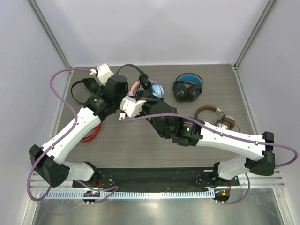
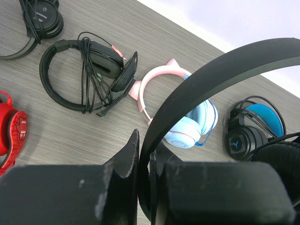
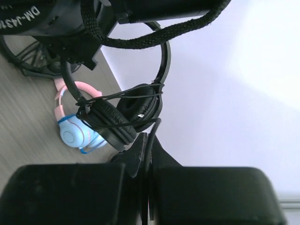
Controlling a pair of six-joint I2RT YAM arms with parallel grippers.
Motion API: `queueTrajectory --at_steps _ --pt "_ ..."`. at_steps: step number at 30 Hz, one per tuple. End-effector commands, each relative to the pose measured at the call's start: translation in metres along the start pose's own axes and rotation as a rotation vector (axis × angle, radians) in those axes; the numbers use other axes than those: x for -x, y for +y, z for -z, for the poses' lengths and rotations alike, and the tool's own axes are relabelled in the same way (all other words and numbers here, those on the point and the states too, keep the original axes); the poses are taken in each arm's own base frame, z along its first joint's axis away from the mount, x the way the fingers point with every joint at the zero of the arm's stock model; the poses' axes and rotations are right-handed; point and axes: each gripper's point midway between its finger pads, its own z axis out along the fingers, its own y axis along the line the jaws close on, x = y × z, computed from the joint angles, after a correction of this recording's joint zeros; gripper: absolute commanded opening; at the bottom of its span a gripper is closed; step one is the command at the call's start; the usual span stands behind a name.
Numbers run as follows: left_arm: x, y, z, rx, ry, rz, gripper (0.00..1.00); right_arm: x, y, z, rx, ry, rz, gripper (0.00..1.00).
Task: Wrap the headphones
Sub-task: Wrap the headphone cable with the right arm
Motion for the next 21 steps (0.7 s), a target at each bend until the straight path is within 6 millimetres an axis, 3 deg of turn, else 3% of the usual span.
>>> queueTrajectory --at_steps 1,4,13,17,21 --pt "0.021 -0.012 0.011 -0.06 -0.05 0.065 0.0 -0.001 -0.029 -0.002 -0.136 0.013 0.021 0.06" --pt "0.018 -0.015 0.013 -0.077 -0.038 0.064 0.0 -0.006 -0.038 -0.011 -0.173 0.003 -0.05 0.12" --pt "0.003 -0.02 0.015 -0.151 0.007 0.003 0.0 -0.016 -0.065 -0.036 -0.219 -0.039 -0.222 0.11" --pt "0.001 -0.019 0.015 -0.152 0.007 -0.008 0.0 -0.018 -0.072 -0.044 -0.218 -0.049 -0.264 0.02" --pt "0.003 -0.013 0.013 -0.113 -0.014 0.007 0.0 -0.014 -0.068 -0.043 -0.178 -0.07 -0.296 0.01"
